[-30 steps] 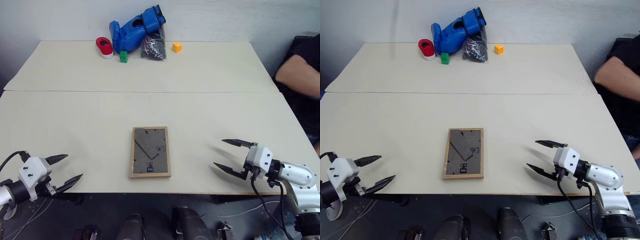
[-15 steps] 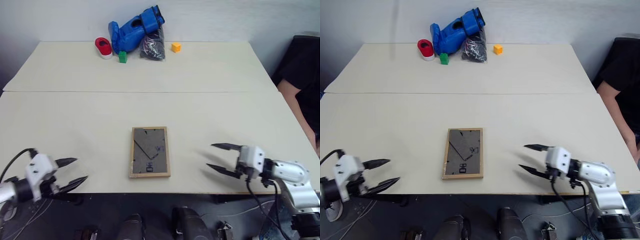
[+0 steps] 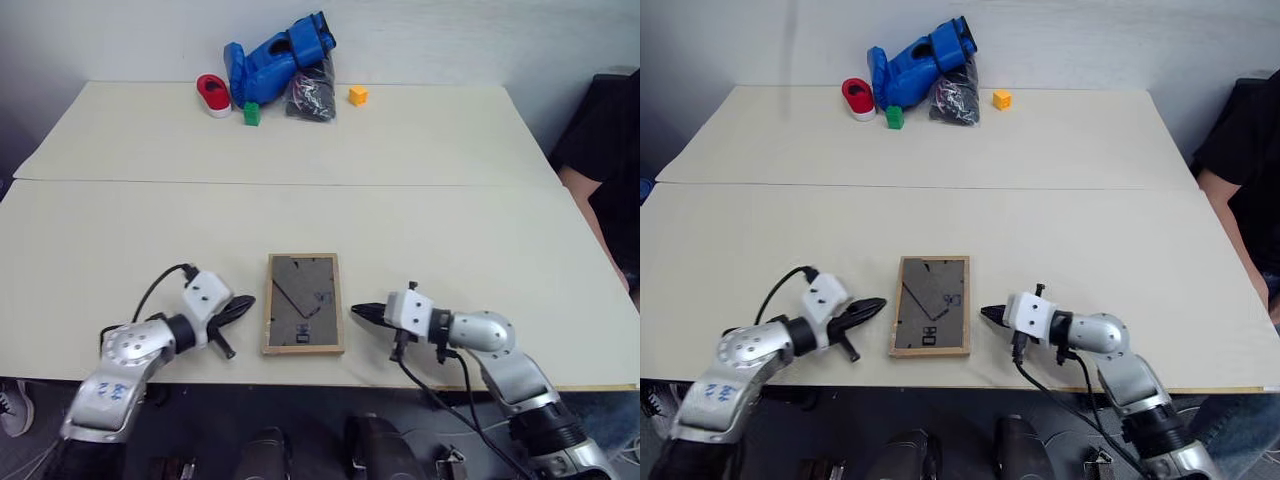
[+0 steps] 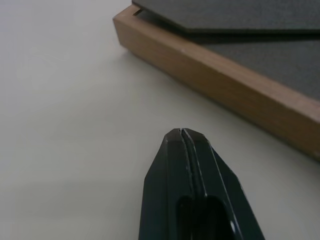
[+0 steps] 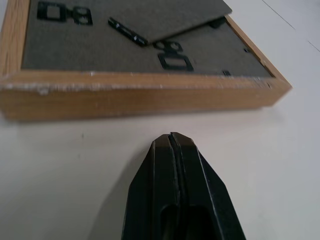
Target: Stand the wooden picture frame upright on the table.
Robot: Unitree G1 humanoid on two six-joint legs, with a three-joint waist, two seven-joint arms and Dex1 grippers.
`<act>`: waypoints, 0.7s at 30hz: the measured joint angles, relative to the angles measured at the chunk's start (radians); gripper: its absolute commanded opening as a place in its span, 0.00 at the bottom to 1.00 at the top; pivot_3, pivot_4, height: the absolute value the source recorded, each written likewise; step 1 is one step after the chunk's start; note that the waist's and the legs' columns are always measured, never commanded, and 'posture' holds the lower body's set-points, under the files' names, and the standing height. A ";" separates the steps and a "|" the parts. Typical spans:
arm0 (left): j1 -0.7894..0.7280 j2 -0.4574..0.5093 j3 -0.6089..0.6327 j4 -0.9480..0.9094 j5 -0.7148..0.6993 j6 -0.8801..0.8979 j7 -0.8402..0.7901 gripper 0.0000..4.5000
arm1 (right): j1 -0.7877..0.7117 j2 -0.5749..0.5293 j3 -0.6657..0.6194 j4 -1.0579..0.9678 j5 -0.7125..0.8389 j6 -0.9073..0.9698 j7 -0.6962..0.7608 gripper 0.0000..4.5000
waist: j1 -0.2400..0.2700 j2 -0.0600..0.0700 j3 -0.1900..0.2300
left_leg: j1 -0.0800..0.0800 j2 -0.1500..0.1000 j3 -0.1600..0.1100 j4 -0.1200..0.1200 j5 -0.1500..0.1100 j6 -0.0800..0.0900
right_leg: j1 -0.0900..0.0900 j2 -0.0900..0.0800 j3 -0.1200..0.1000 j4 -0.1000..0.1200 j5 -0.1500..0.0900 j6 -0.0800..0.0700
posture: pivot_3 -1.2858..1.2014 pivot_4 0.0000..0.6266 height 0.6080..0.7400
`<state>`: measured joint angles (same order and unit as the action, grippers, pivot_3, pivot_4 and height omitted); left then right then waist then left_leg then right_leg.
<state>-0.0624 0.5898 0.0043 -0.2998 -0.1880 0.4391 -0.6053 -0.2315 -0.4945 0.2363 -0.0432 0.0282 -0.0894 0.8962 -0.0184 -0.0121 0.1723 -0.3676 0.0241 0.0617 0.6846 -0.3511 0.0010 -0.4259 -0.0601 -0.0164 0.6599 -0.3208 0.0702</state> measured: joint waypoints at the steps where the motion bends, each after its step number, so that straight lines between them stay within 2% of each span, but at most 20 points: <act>1: -0.009 -0.006 -0.012 -0.001 0.003 0.008 0.004 0.02 | -0.001 0.000 0.001 -0.001 -0.001 0.005 -0.002 0.00 | 0.003 0.000 0.000 | 0.000 0.000 0.000 0.000 0.000 0.000 | 0.000 0.000 0.000 0.000 0.000 0.000 | 0.52 0.24 1.00; 12: -0.086 -0.091 -0.122 -0.003 0.027 0.065 0.010 0.02 | 0.062 -0.097 -0.053 -0.075 0.010 0.053 -0.006 0.00 | 0.027 0.000 -0.001 | 0.000 -0.002 0.000 0.000 -0.001 0.002 | 0.001 -0.001 0.000 -0.001 0.000 0.000 | 0.52 0.24 1.00; 17: -0.079 -0.055 -0.090 -0.011 -0.008 0.104 -0.019 0.02 | 0.064 -0.134 -0.094 -0.056 0.011 0.049 -0.007 0.00 | 0.014 0.000 -0.001 | 0.001 -0.001 0.000 0.000 0.000 0.002 | 0.001 0.000 0.000 -0.001 0.000 0.000 | 0.52 0.24 1.00; 20: -0.071 -0.013 0.009 -0.037 -0.139 0.285 -0.068 0.15 | 0.058 -0.157 -0.108 -0.031 0.014 0.046 0.001 0.00 | -0.002 0.000 -0.002 | 0.001 0.002 0.000 0.000 0.000 0.000 | 0.001 0.002 0.000 -0.001 0.000 0.000 | 0.52 0.24 1.00; 21: -0.072 0.001 0.045 -0.040 -0.192 0.356 -0.083 0.22 | 0.055 -0.160 -0.110 -0.029 0.015 0.045 0.006 0.00 | -0.007 0.000 -0.002 | 0.001 0.002 0.000 0.000 0.000 0.000 | 0.001 0.002 0.000 -0.001 0.000 0.000 | 0.52 0.24 1.00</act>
<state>-0.1347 0.5907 0.0492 -0.3403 -0.3799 0.7952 -0.6886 -0.1770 -0.6543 0.1262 -0.0723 0.0429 -0.0440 0.9024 -0.0254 -0.0122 0.1705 -0.3663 0.0259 0.0617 0.6845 -0.3507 0.0008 -0.4247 -0.0584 -0.0163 0.6591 -0.3208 0.0703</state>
